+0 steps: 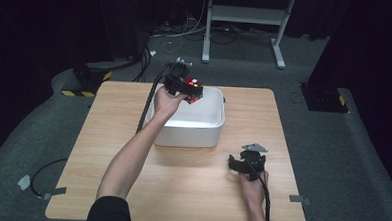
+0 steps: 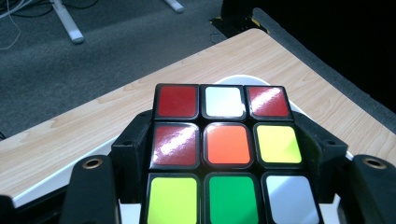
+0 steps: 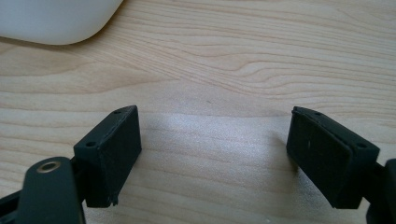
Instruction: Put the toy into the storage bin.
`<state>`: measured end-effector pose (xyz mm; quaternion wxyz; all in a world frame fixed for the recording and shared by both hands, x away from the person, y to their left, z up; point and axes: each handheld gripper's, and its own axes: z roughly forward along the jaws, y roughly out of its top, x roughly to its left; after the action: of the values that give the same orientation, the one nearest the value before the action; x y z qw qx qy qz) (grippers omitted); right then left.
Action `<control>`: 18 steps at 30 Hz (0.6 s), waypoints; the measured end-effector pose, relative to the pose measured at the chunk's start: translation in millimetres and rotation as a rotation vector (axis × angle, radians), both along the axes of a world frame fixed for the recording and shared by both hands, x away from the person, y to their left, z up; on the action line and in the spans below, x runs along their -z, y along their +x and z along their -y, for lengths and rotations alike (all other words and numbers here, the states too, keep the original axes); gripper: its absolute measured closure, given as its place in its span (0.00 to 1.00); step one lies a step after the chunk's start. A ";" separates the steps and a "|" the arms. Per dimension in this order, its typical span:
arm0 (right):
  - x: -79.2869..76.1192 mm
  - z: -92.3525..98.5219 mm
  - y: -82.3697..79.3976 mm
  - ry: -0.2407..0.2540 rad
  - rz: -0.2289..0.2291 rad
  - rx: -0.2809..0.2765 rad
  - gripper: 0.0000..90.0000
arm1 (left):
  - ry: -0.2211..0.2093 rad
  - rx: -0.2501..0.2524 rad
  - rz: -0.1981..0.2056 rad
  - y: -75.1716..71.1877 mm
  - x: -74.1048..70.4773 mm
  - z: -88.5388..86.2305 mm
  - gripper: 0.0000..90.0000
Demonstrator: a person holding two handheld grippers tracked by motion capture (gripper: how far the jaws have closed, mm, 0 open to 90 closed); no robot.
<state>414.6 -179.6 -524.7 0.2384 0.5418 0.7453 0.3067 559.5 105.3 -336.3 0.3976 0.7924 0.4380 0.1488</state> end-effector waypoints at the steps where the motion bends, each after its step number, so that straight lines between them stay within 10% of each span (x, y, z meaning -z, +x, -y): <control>1: 0.0 0.0 0.0 0.000 0.000 -0.001 0.19 | 0.001 -0.001 0.000 0.4 1.3 -0.1 0.37; 18: -0.1 -0.3 -0.2 0.002 -0.001 0.000 0.19 | 0.056 -0.030 -0.015 7.4 20.0 3.1 0.37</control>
<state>414.4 -179.3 -524.6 0.2373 0.5421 0.7453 0.3072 566.9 102.1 -356.3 0.3699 0.7976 0.4483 0.1610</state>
